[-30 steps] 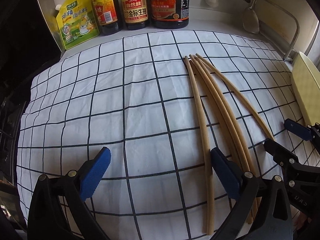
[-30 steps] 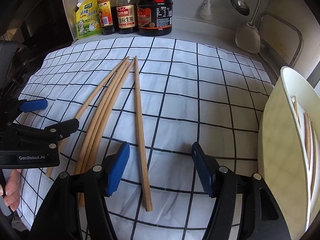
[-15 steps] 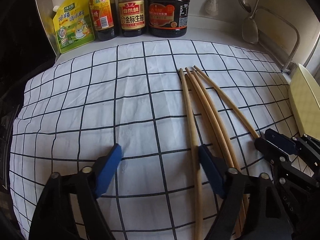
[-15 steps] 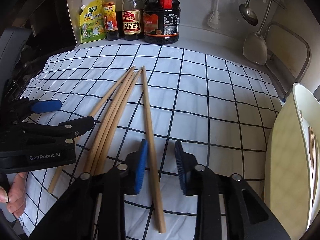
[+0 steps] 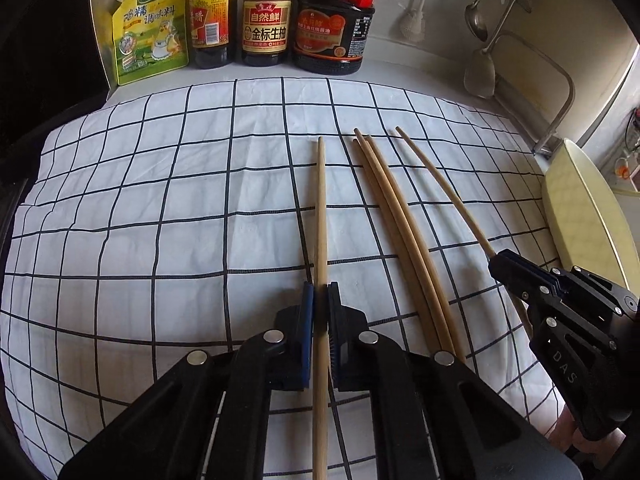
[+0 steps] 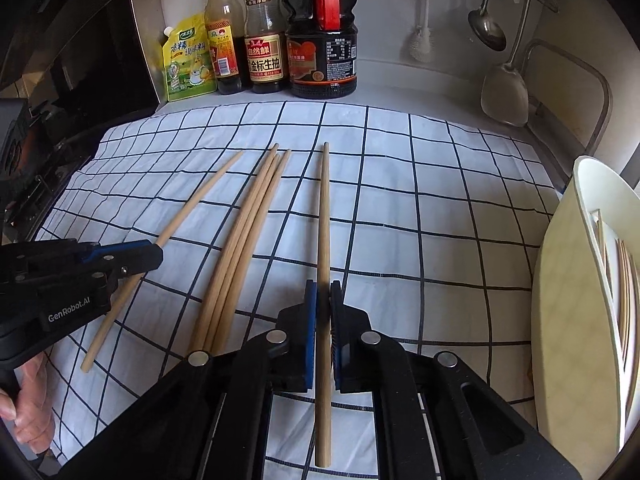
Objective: Organize utensils
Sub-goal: 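Carry the held chopsticks with both tools over the white basin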
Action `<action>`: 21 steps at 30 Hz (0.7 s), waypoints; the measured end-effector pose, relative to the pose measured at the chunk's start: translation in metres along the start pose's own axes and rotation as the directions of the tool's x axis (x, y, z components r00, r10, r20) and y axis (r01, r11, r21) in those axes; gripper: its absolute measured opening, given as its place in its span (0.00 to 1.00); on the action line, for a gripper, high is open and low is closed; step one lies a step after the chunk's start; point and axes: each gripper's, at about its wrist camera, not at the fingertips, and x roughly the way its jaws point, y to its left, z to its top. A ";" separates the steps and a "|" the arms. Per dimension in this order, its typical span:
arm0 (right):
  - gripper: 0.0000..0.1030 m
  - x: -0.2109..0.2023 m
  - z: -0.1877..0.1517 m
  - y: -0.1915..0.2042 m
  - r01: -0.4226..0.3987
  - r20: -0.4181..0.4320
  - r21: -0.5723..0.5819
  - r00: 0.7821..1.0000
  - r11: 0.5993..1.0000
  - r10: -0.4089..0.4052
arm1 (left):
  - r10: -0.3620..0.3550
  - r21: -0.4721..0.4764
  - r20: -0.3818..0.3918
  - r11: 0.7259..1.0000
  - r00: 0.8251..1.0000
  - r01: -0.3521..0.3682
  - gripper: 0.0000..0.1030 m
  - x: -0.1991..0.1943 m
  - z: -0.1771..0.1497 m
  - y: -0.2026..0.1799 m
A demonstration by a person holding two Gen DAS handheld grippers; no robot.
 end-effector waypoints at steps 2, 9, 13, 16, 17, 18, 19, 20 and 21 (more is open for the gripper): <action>0.06 -0.007 0.001 0.002 -0.007 0.018 0.005 1.000 1.000 0.007 | -0.015 -0.004 0.010 1.000 1.000 0.015 0.07 -0.007 0.000 -0.001; 0.06 -0.033 0.003 -0.001 -0.020 0.071 0.043 0.997 0.999 0.017 | -0.071 0.032 0.061 0.997 0.996 0.069 0.07 -0.035 0.006 -0.018; 0.06 -0.050 0.004 -0.008 -0.014 0.105 0.068 0.994 0.998 0.007 | -0.093 0.069 0.082 0.994 0.992 0.087 0.07 -0.046 0.010 -0.035; 0.06 -0.053 0.002 -0.015 -0.008 0.111 0.089 0.994 0.996 -0.002 | -0.101 0.079 0.086 0.992 0.991 0.094 0.07 -0.049 0.013 -0.042; 0.06 -0.053 0.001 -0.016 -0.009 0.109 0.092 0.994 0.996 -0.001 | -0.104 0.079 0.084 0.992 0.991 0.097 0.07 -0.049 0.014 -0.043; 0.06 -0.053 0.001 -0.017 -0.011 0.108 0.094 0.994 0.996 0.001 | -0.106 0.079 0.083 0.992 0.991 0.100 0.07 -0.049 0.014 -0.044; 0.06 -0.054 0.001 -0.017 -0.012 0.109 0.093 0.994 0.996 0.002 | -0.108 0.079 0.082 0.992 0.991 0.101 0.07 -0.049 0.013 -0.045; 0.06 -0.055 0.001 -0.017 -0.015 0.112 0.091 0.994 0.996 0.004 | -0.108 0.079 0.080 0.992 0.991 0.102 0.07 -0.049 0.014 -0.045; 0.06 -0.057 0.001 -0.016 -0.017 0.116 0.088 0.993 0.996 0.006 | -0.109 0.077 0.079 0.992 0.991 0.103 0.07 -0.049 0.014 -0.045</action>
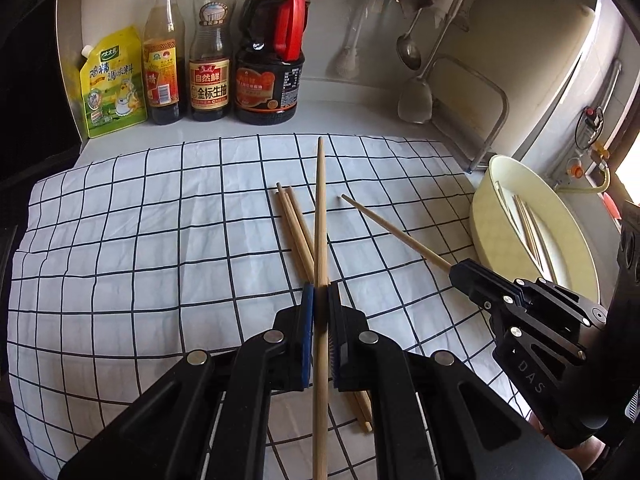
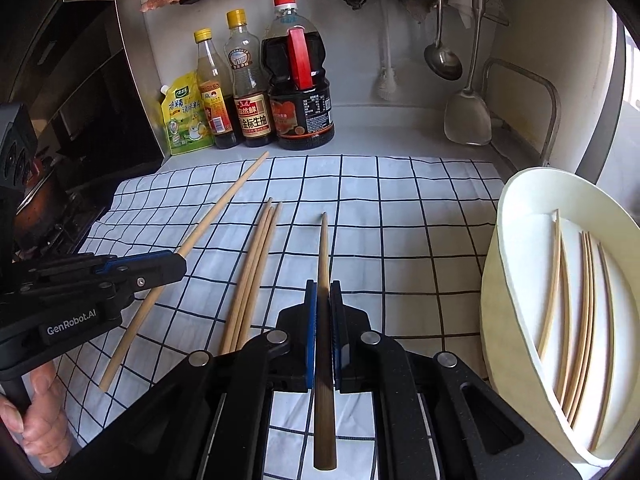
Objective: Organize utensils
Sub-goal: 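Carry the held chopsticks with both tools over the white basin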
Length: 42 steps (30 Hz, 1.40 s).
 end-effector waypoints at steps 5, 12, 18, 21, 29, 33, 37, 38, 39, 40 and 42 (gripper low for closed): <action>0.06 -0.012 0.004 0.001 0.002 0.031 -0.005 1.000 1.000 -0.001 | -0.007 -0.001 0.013 1.000 1.000 0.007 0.07 -0.007 0.002 -0.002; 0.06 -0.042 0.011 -0.023 0.021 0.093 0.062 0.995 0.998 -0.027 | -0.045 0.037 0.033 0.998 0.998 0.044 0.07 -0.014 0.013 -0.024; 0.06 -0.087 0.013 -0.075 0.102 0.178 0.178 0.975 0.979 -0.134 | -0.124 0.124 0.018 0.985 0.992 0.121 0.07 -0.004 0.028 -0.079; 0.06 -0.105 0.008 -0.109 0.170 0.188 0.248 0.957 0.954 -0.220 | -0.161 0.185 -0.008 0.970 0.987 0.160 0.07 0.002 0.040 -0.115; 0.06 -0.121 -0.012 -0.186 0.261 0.145 0.401 0.928 0.878 -0.342 | -0.231 0.324 -0.064 0.915 0.971 0.239 0.07 0.032 0.060 -0.203; 0.06 -0.115 -0.021 -0.209 0.278 0.105 0.444 0.928 0.852 -0.358 | -0.234 0.360 -0.116 0.896 0.965 0.261 0.07 0.057 0.062 -0.236; 0.06 -0.107 -0.030 -0.223 0.294 0.068 0.463 0.929 0.836 -0.364 | -0.221 0.384 -0.149 0.885 0.964 0.263 0.07 0.079 0.060 -0.254; 0.06 -0.105 -0.031 -0.225 0.296 0.061 0.467 0.929 0.833 -0.364 | -0.218 0.386 -0.158 0.884 0.963 0.264 0.07 0.084 0.060 -0.257; 0.06 -0.103 -0.033 -0.227 0.298 0.054 0.471 0.930 0.830 -0.364 | -0.215 0.385 -0.168 0.884 0.962 0.265 0.07 0.089 0.060 -0.259; 0.06 -0.100 -0.034 -0.229 0.298 0.047 0.472 0.931 0.829 -0.362 | -0.212 0.385 -0.178 0.884 0.961 0.266 0.07 0.094 0.060 -0.260; 0.06 -0.096 -0.035 -0.230 0.296 0.036 0.474 0.934 0.829 -0.354 | -0.201 0.384 -0.189 0.886 0.961 0.261 0.07 0.101 0.060 -0.263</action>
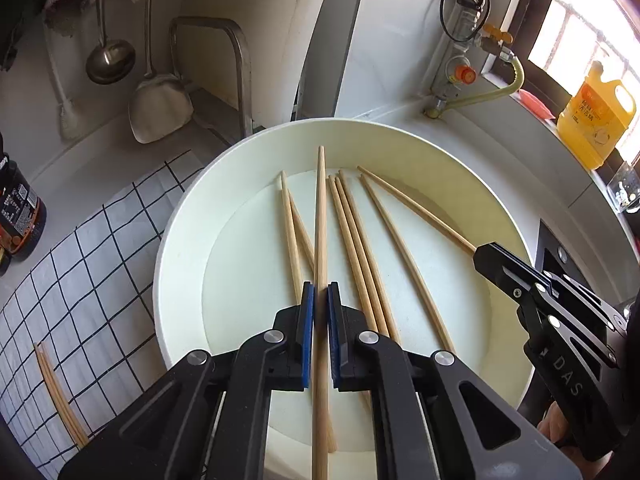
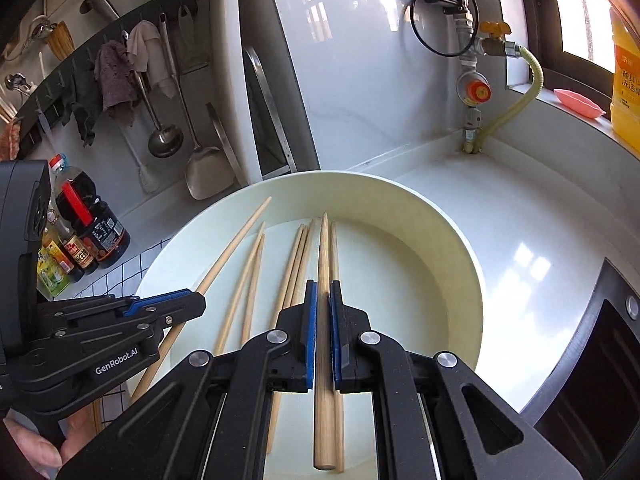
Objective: Organize utensils
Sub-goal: 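Carry the held chopsticks with both tools over the white basin, then open both tools to drop the chopsticks into the basin, then move both open tools back over the remaining chopsticks on the cloth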
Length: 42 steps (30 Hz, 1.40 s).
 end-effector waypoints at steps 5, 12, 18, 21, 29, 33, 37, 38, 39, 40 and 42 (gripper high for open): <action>0.06 0.010 -0.003 0.000 -0.002 -0.033 -0.001 0.999 1.000 0.002 | 0.014 -0.016 -0.029 1.000 0.999 -0.014 0.07 0.013 0.005 0.004; 0.06 0.015 -0.005 0.000 -0.009 -0.053 0.002 0.999 1.000 0.009 | 0.035 -0.019 -0.047 0.999 0.998 -0.036 0.07 0.025 0.012 0.004; 0.06 0.013 -0.003 -0.002 -0.028 -0.055 0.019 0.998 0.999 0.029 | 0.045 -0.015 -0.061 0.999 0.997 -0.046 0.08 0.029 0.017 0.002; 0.07 0.010 -0.002 -0.006 -0.023 -0.041 0.039 0.999 0.999 0.025 | 0.069 -0.015 -0.047 0.997 0.997 -0.069 0.15 0.023 0.017 0.002; 0.07 -0.001 0.002 -0.004 -0.032 -0.015 0.038 0.999 0.999 0.033 | 0.099 -0.039 0.037 0.995 0.994 -0.097 0.57 -0.016 0.013 0.010; 0.11 -0.007 0.002 0.001 -0.047 -0.006 0.033 0.999 0.998 0.047 | 0.095 -0.063 0.057 0.994 0.994 -0.092 0.61 -0.033 0.004 0.020; 0.13 -0.011 0.003 0.011 -0.075 -0.009 0.013 0.997 0.997 0.075 | 0.099 -0.090 0.068 0.992 0.993 -0.092 0.61 -0.047 -0.004 0.033; 0.13 -0.011 0.003 0.014 -0.081 -0.010 0.004 0.997 0.997 0.081 | 0.103 -0.095 0.070 0.991 0.992 -0.096 0.61 -0.050 -0.007 0.036; 0.13 -0.013 0.003 0.018 -0.082 -0.009 -0.003 0.997 0.997 0.082 | 0.106 -0.102 0.073 0.990 0.992 -0.099 0.61 -0.053 -0.009 0.040; 0.13 -0.014 0.003 0.022 -0.084 -0.008 -0.011 0.996 0.996 0.084 | 0.108 -0.109 0.077 0.989 0.991 -0.100 0.61 -0.057 -0.012 0.044; 0.15 -0.015 0.003 0.029 -0.091 -0.007 -0.027 0.996 0.995 0.091 | 0.111 -0.121 0.082 0.988 0.990 -0.101 0.65 -0.064 -0.017 0.052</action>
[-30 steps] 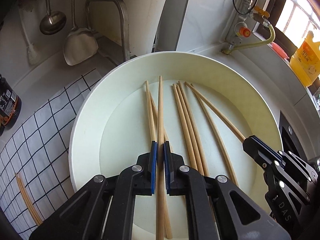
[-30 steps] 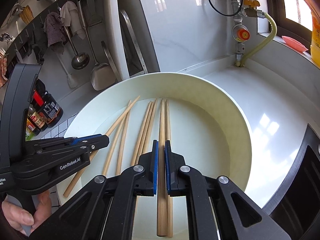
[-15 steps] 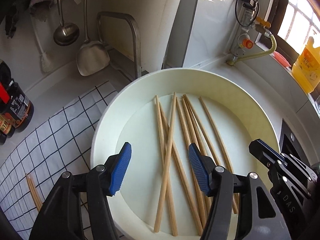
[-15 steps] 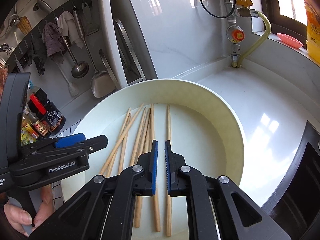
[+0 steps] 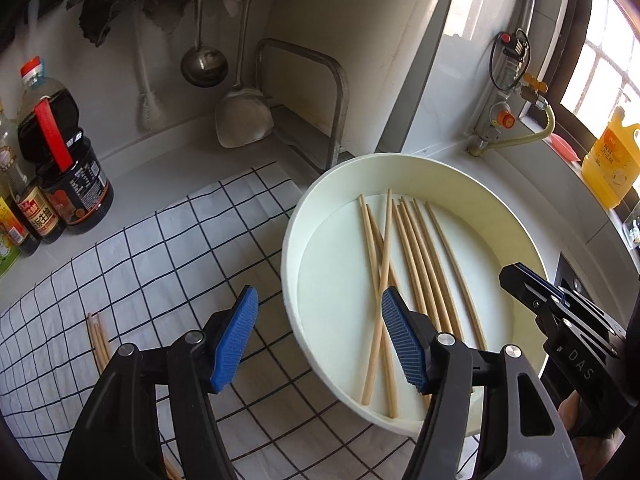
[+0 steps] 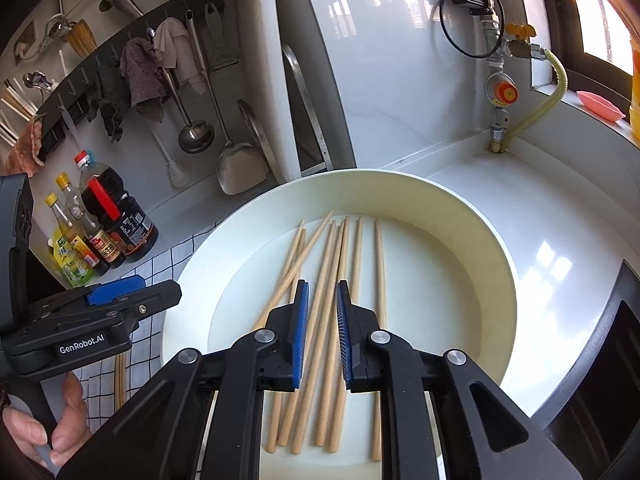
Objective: Organize utensils
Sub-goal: 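Move both open tools back over the remaining chopsticks on the cloth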
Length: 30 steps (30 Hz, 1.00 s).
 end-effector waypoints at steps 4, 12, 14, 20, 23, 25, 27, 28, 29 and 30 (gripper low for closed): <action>0.23 -0.001 -0.001 0.015 -0.031 -0.004 -0.024 1.000 0.999 0.031 | 0.033 0.003 0.015 0.999 0.999 -0.033 0.67 -0.010 -0.009 0.013; 0.37 -0.003 -0.006 0.046 -0.065 -0.012 -0.091 0.998 0.994 0.064 | 0.062 -0.059 0.033 0.996 0.998 -0.060 0.69 -0.032 -0.038 0.051; 0.37 -0.004 -0.008 0.054 -0.075 -0.017 -0.111 0.997 0.991 0.074 | 0.075 -0.075 0.037 0.995 0.997 -0.072 0.69 -0.037 -0.047 0.060; 0.42 -0.004 -0.015 0.079 -0.111 -0.032 -0.164 0.994 0.980 0.107 | 0.092 -0.116 0.005 0.989 0.996 -0.091 0.70 -0.046 -0.074 0.086; 0.43 -0.003 -0.019 0.091 -0.136 -0.047 -0.185 0.990 0.973 0.129 | 0.109 -0.135 0.001 0.985 0.994 -0.108 0.70 -0.052 -0.087 0.099; 0.45 -0.004 -0.022 0.100 -0.143 -0.050 -0.205 0.990 0.968 0.135 | 0.120 -0.150 -0.001 0.982 0.993 -0.119 0.70 -0.057 -0.094 0.108; 0.45 -0.004 -0.026 0.109 -0.150 -0.058 -0.227 0.988 0.962 0.141 | 0.134 -0.164 0.000 0.978 0.991 -0.132 0.70 -0.061 -0.101 0.116; 0.45 -0.004 -0.028 0.113 -0.154 -0.061 -0.237 0.988 0.959 0.144 | 0.140 -0.170 0.000 0.976 0.990 -0.138 0.70 -0.063 -0.104 0.120; 0.46 -0.005 -0.029 0.117 -0.156 -0.063 -0.247 0.987 0.956 0.145 | 0.145 -0.176 -0.001 0.974 0.989 -0.143 0.70 -0.064 -0.107 0.123; 0.46 -0.005 -0.031 0.121 -0.159 -0.064 -0.259 0.987 0.953 0.148 | 0.148 -0.181 -0.002 0.973 0.989 -0.146 0.70 -0.066 -0.110 0.127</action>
